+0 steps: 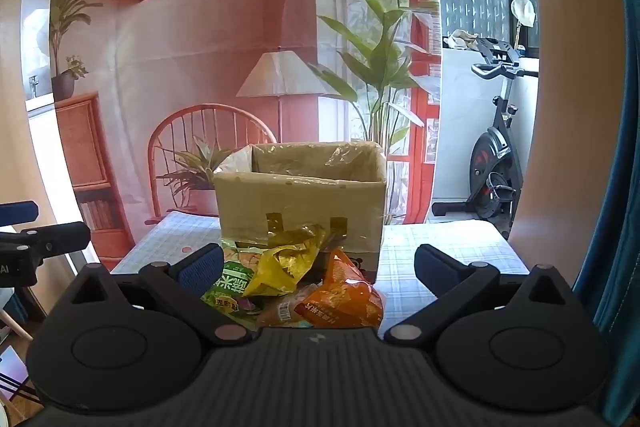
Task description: Organize snacks
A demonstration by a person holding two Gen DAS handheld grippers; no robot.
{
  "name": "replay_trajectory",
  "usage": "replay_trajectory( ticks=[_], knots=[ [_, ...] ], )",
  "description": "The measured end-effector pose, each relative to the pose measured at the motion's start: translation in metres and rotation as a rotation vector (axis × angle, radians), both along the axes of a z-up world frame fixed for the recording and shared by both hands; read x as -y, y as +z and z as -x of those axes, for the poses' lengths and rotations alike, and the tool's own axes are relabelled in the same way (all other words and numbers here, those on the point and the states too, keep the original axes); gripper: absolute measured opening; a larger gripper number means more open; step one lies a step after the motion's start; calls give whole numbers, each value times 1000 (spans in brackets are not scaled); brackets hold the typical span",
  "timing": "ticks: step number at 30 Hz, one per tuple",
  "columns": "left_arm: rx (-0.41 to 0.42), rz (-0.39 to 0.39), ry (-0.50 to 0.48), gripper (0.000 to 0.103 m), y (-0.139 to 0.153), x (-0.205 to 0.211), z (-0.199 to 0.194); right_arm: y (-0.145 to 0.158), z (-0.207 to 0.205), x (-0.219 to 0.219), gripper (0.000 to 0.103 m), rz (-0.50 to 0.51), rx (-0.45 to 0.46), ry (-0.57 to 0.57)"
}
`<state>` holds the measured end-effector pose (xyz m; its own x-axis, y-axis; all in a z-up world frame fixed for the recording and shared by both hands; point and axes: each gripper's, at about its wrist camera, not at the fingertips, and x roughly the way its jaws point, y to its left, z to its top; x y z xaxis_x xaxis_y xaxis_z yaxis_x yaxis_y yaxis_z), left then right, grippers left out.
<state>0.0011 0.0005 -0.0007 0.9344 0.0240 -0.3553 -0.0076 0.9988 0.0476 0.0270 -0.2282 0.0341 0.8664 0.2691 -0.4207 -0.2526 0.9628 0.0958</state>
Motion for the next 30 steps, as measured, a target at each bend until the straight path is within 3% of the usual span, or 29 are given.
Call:
replay_trajectory(
  ticks=[30],
  knots=[
    [47,-10,4,100,2,-1,3,1,4,2,103,1,35,-20]
  ],
)
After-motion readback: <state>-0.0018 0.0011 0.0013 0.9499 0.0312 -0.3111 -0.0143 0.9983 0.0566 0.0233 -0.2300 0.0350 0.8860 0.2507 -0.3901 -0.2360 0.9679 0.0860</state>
